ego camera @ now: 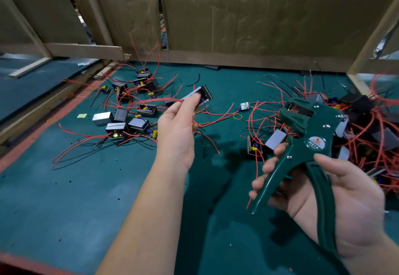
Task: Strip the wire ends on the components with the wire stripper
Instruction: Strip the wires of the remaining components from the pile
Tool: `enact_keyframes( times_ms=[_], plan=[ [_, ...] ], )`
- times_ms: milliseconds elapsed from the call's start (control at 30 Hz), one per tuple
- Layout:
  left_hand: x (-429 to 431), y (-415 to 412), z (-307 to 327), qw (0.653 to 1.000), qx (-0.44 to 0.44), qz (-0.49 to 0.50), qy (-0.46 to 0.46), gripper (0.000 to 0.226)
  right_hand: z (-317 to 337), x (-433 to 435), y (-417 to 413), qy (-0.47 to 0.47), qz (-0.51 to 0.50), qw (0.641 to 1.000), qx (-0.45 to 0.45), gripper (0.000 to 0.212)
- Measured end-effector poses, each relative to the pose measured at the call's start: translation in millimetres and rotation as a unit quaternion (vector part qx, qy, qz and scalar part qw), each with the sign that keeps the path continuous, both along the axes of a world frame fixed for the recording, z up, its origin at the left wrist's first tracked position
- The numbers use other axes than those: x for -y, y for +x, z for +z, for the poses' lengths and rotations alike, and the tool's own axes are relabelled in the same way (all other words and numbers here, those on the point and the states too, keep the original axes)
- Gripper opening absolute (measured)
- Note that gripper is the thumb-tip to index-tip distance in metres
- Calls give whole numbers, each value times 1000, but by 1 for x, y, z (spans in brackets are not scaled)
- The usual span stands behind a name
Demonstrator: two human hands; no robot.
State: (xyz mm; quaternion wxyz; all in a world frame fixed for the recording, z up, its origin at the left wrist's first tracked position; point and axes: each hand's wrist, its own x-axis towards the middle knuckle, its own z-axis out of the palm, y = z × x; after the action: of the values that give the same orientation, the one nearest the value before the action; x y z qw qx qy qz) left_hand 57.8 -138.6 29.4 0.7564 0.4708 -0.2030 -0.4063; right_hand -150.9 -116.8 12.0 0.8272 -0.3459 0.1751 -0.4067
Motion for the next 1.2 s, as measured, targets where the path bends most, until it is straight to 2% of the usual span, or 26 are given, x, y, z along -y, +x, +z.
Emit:
enact_keyframes(
  times_ms=[133, 300, 367, 567, 700, 833, 900, 1033, 1067, 1100, 1133, 1200],
  plan=[
    [-2, 3, -3, 998, 33, -29, 51, 13, 0, 1, 0, 7, 11, 1000, 14, 47],
    [-1, 1, -5, 995, 60, -38, 68, 25, -4, 3, -2, 8, 29, 999, 32, 44],
    [-1, 0, -6, 996, 65, -30, 60, 22, -5, 3, -2, 14, 39, 998, 51, 43],
    [-1, -1, -4, 998, -8, -50, 25, 4, -4, 2, -1, -3, -5, 1000, -7, 44],
    [0, 3, -2, 997, -66, -41, -4, 13, -4, 3, 0, -1, 2, 1000, -2, 50],
    [1, 3, -3, 997, -47, -56, -26, 5, -5, 4, -1, -5, 23, 999, 25, 48],
    [1, 3, -3, 996, -43, -67, -32, 9, -6, 7, -2, 4, 26, 999, 30, 47],
    [2, 2, -6, 998, -16, -53, -26, 10, -12, 8, 0, 76, 75, 988, 110, 37],
    [4, 2, -10, 999, 21, -31, -17, 16, -13, 8, -1, 103, 81, 983, 131, 39],
    [7, 3, -14, 994, 107, -3, 5, 25, -15, 9, -1, 127, 89, 978, 140, 41],
    [10, 4, -17, 973, 230, 15, 35, 36, -16, 8, -1, 147, 105, 972, 149, 42],
    [13, 5, -24, 890, 448, -30, 83, 48, -19, 8, 0, 160, 124, 966, 158, 46]
  ],
)
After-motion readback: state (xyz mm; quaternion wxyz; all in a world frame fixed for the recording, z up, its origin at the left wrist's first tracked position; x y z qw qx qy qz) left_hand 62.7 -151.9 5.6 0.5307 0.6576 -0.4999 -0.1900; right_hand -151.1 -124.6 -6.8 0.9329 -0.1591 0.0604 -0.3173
